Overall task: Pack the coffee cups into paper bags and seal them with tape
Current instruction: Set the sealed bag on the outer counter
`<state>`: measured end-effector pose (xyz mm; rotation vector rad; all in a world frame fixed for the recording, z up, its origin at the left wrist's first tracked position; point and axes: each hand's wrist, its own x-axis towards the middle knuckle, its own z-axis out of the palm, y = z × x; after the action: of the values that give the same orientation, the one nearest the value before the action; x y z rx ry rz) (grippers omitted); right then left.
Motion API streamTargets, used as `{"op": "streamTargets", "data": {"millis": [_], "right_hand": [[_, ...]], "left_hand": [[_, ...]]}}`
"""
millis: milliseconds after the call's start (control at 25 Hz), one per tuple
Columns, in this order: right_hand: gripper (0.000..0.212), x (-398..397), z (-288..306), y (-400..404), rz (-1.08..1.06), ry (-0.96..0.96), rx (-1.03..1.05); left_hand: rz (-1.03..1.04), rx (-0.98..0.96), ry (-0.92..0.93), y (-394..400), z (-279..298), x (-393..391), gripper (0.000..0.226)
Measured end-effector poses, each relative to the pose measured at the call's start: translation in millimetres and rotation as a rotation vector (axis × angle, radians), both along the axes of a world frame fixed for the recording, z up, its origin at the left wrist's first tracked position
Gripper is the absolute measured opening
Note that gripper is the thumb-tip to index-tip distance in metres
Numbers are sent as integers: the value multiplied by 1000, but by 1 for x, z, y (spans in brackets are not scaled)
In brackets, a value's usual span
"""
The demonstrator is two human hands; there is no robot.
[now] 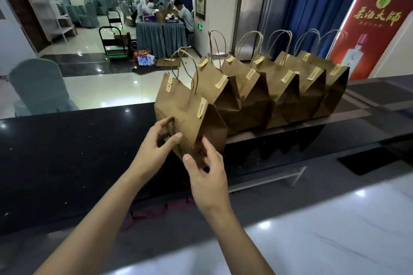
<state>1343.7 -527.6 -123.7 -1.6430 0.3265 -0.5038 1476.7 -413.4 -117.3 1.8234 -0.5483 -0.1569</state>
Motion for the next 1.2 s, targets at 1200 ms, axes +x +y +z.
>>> {"op": "streamTargets", "data": {"millis": [1200], "right_hand": [[46,67,-16,-44,66,62,101]], "left_hand": [[158,132,-93,-22,-8,57,73]]}}
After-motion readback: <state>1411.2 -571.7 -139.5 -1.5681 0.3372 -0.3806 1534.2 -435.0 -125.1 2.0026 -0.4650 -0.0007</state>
